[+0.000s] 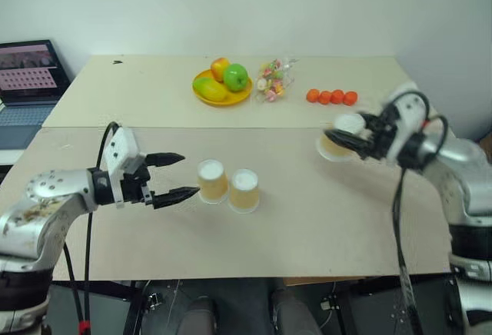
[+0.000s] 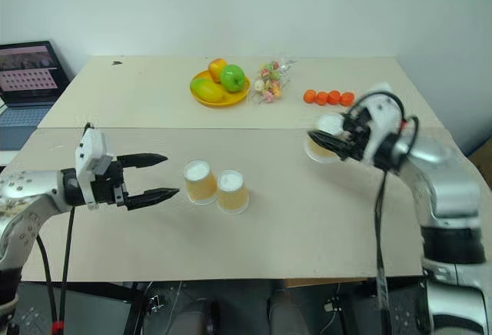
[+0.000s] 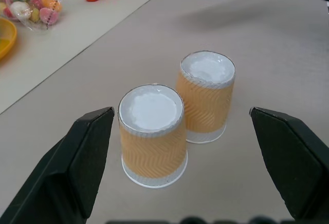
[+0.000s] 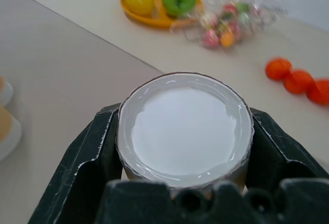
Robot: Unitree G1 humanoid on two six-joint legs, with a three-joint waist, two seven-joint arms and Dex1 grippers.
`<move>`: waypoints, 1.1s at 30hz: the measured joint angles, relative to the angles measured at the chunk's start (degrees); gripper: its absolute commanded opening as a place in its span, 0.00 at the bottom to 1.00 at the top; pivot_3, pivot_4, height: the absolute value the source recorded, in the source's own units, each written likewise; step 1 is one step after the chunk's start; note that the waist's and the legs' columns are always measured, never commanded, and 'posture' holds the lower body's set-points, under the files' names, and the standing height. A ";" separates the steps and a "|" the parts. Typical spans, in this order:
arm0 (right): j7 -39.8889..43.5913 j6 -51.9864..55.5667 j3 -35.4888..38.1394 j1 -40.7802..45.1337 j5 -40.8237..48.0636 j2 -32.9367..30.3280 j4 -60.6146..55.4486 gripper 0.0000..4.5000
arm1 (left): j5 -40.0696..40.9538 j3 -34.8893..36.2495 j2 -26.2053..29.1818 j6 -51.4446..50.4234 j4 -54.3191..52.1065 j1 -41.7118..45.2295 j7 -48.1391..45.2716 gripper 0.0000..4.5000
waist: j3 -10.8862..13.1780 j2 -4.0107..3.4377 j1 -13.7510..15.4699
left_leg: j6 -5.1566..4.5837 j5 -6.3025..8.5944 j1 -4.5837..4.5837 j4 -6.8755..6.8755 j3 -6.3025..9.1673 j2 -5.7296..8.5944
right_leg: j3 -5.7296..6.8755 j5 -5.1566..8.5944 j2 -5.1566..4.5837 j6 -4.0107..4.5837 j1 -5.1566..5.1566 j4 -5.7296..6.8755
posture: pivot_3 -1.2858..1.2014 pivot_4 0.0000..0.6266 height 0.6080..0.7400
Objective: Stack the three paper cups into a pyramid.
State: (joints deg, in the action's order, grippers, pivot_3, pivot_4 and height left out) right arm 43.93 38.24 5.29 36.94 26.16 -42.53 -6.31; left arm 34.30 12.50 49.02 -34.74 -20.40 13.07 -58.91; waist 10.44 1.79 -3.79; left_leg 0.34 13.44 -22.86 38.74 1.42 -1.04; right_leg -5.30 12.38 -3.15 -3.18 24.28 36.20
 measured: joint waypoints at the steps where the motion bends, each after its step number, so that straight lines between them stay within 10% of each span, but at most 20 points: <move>1: 0.41 1.15 -0.92 1.75 0.22 0.63 -0.53 0.62 | 0.08 0.32 -0.02 0.00 -0.83 -1.11 0.21 1.00 | 0.00 0.01 0.13 | 0.00 0.00 -0.03 0.00 0.01 0.01 | 0.02 0.00 -0.02 0.00 0.00 -0.02 | 0.52 0.24 0.95; 15: -1.63 14.97 -15.39 11.62 2.29 15.00 -5.10 0.62 | -0.69 2.62 -1.76 3.98 -4.71 -12.32 2.33 1.00 | 0.00 0.01 0.92 | 0.00 0.00 -0.09 0.02 0.08 0.06 | 0.16 -0.05 -0.15 0.07 0.08 0.03 | 0.52 0.24 0.95; 33: -2.68 20.94 -16.03 15.98 1.98 15.70 -5.65 0.62 | -3.99 -0.11 -6.54 9.53 -4.85 -18.68 5.39 1.00 | 0.00 0.00 1.17 | 0.00 0.00 -0.07 0.01 0.07 0.03 | 0.21 -0.07 -0.14 0.13 0.08 -0.01 | 0.52 0.24 0.95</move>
State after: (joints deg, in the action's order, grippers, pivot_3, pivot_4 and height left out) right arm 41.26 59.19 -10.74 52.92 28.14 -26.83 -11.96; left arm 30.31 12.39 42.48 -25.21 -25.25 -5.61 -53.52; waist 10.44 1.79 -2.61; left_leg 0.34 13.45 -22.93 38.75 1.48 -1.01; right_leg -5.09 12.31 -3.29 -3.05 24.37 36.20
